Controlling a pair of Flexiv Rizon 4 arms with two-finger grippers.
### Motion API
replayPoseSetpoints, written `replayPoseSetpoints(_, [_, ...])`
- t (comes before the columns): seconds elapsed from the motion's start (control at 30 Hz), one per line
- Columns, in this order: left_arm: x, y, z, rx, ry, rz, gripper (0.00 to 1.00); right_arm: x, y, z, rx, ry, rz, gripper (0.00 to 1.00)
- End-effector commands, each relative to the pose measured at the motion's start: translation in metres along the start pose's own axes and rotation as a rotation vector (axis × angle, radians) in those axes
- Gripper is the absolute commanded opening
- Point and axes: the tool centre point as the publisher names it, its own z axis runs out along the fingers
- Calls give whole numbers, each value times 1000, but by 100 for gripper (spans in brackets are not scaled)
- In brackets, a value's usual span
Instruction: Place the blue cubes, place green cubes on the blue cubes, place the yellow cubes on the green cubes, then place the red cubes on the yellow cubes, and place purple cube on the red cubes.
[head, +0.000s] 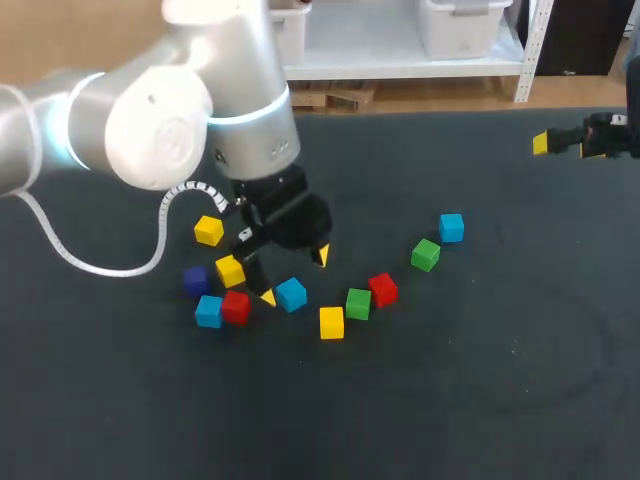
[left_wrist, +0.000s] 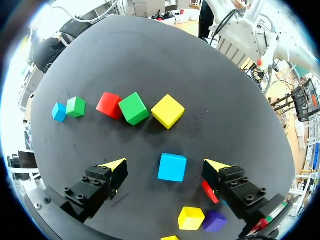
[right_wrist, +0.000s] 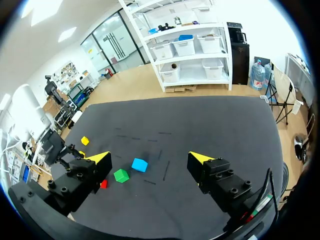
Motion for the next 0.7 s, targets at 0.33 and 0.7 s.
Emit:
replayPoseSetpoints(0.33, [9, -5, 12, 9, -7, 0, 55, 0, 0, 0, 3, -1, 0, 100])
replayPoseSetpoints(0.7, [11, -8, 17, 20, -14, -4, 34, 0, 0, 0, 3, -1, 0, 100])
